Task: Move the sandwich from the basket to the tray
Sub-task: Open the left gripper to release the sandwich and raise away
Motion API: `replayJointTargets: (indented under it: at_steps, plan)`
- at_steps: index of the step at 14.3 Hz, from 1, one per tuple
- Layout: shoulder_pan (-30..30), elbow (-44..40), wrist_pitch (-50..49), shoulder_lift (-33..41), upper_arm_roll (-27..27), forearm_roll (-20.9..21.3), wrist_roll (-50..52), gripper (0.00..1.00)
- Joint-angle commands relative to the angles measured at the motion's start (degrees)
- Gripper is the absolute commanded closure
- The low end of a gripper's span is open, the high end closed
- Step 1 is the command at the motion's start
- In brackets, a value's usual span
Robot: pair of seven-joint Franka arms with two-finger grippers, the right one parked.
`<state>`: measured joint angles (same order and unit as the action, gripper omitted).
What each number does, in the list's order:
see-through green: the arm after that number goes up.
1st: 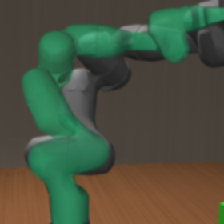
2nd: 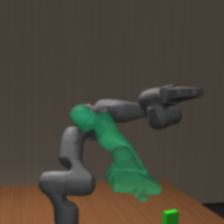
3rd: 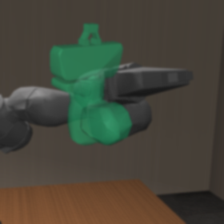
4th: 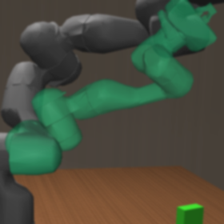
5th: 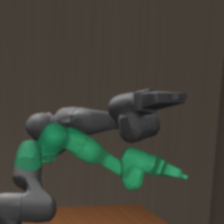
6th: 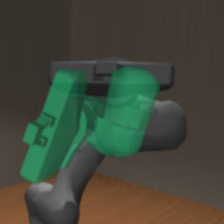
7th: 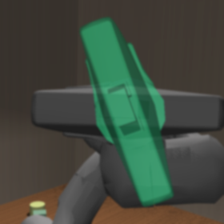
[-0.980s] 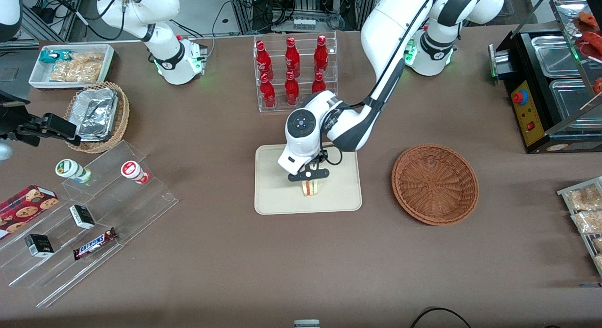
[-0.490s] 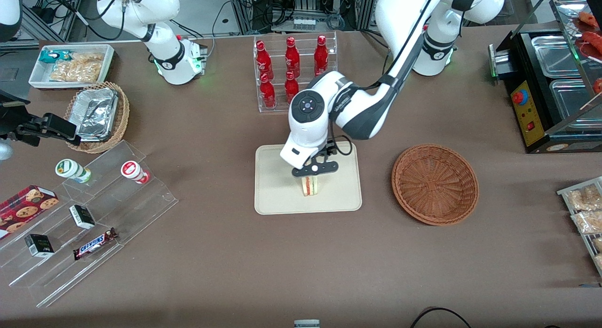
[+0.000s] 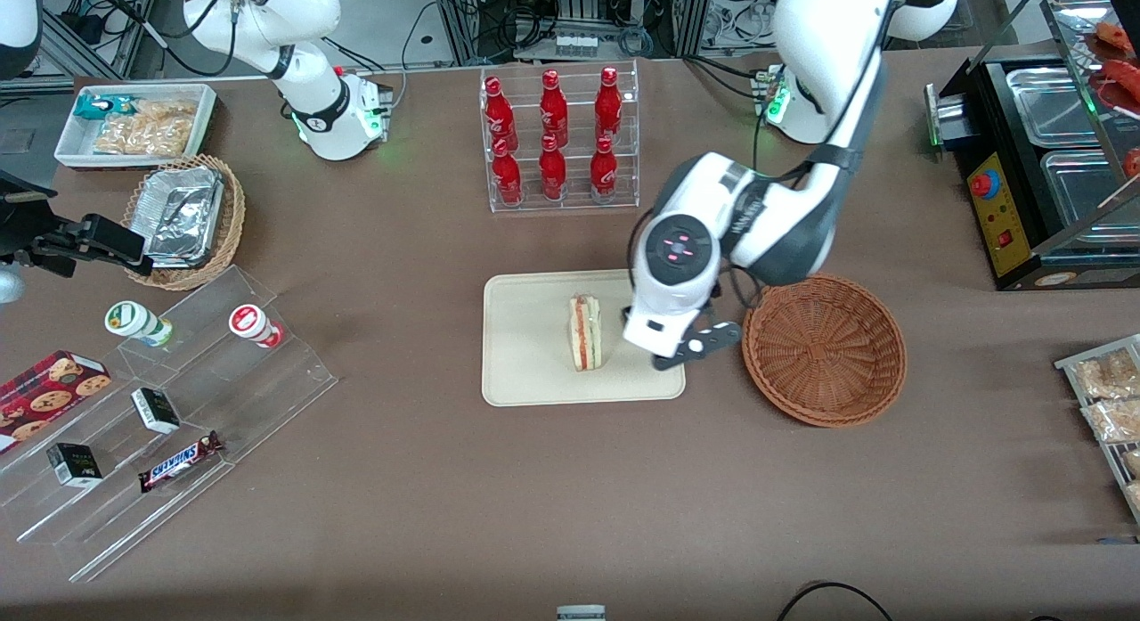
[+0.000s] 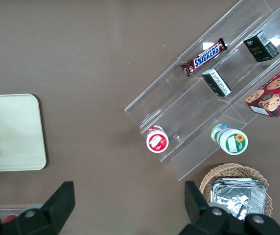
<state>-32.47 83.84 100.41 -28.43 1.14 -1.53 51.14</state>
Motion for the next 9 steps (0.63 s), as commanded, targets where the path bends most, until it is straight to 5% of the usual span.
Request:
replayJointTargets:
  at_steps: [1, 9]
  plan:
    - [4.2, 7.6, -2.4, 8.1, -0.1, -0.1, -7.5, 0.00]
    - [19.5, 12.8, -10.3, 21.0, -0.6, 0.0, -33.1, 0.00]
